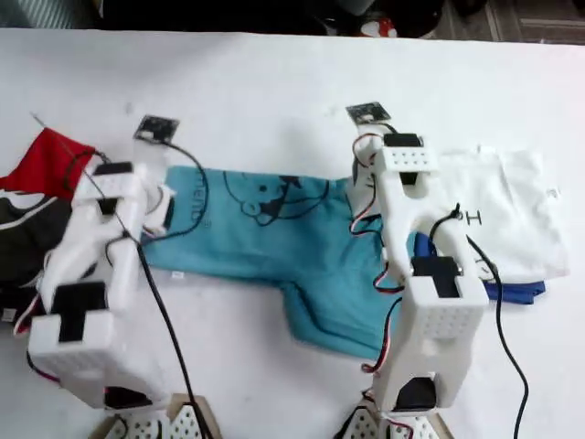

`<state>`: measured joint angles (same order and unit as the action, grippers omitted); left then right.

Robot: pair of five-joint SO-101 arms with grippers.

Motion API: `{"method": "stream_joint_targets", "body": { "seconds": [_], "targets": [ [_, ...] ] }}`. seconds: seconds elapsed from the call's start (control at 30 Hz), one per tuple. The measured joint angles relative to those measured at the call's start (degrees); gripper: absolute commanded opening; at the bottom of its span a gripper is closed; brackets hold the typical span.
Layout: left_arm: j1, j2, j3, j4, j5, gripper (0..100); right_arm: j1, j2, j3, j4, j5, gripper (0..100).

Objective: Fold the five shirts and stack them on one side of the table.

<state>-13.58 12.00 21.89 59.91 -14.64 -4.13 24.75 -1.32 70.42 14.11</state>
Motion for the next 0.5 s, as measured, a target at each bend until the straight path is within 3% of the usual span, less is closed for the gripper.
{"method": "stream_joint_targets", "body": {
  "seconds": [0.23, 0.5],
  "targets": [
    [-4.22, 3.52, -11.34, 12.57, 0.09, 2, 0.53, -2.9, -0.09, 4.92, 0.0, 1.7],
    [0.88, -10.55, -12.22, 20.4, 0.09, 2, -2.64, -17.67, -0.09, 13.8, 0.0, 1.7]
  ]
}}
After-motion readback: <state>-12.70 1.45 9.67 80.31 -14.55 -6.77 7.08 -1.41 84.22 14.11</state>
